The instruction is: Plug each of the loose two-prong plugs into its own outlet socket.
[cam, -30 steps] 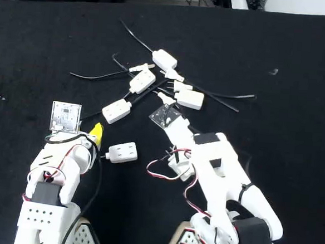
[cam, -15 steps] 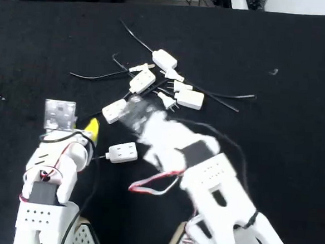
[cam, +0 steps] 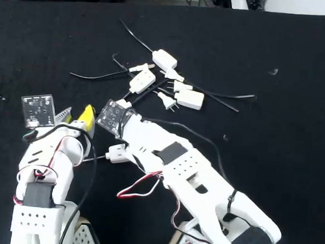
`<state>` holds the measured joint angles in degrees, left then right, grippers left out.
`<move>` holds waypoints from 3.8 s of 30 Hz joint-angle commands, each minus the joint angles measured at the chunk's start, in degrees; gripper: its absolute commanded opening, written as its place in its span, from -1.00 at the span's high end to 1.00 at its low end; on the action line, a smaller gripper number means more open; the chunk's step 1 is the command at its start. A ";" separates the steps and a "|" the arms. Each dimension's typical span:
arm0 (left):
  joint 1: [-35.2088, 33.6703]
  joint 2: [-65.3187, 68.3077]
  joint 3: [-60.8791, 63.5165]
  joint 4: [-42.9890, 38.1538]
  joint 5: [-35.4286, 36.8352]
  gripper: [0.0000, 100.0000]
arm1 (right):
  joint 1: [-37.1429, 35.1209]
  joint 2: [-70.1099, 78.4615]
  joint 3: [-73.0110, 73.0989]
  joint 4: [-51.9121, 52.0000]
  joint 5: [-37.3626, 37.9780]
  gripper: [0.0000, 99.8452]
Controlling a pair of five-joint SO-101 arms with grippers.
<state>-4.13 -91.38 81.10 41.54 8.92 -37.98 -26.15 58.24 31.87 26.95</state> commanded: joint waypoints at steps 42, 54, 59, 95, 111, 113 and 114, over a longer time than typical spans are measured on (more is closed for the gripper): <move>3.82 -0.70 5.32 1.05 -6.95 0.66 | -3.69 -15.34 3.12 -0.88 -6.59 0.98; 3.56 -0.70 5.49 1.05 -6.95 0.66 | 12.84 -15.34 3.47 8.44 2.02 0.98; 3.56 -0.70 5.23 0.62 -6.95 0.66 | 15.12 -15.34 6.99 13.27 3.16 0.98; 3.47 -0.70 5.49 0.97 -6.95 0.66 | 12.48 -14.81 9.80 21.19 15.30 0.80; 3.47 -0.70 5.58 1.05 -6.95 0.66 | 12.13 -4.62 10.51 16.88 14.95 0.80; 3.47 -0.70 5.58 1.05 -6.95 0.66 | 12.13 -3.56 10.59 15.56 14.95 0.80; 3.47 -0.70 5.58 1.05 -6.95 0.66 | 12.13 -3.12 10.68 15.47 14.95 0.81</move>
<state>0.00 -91.47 87.08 42.33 2.15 -26.90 -30.37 70.64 48.66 41.54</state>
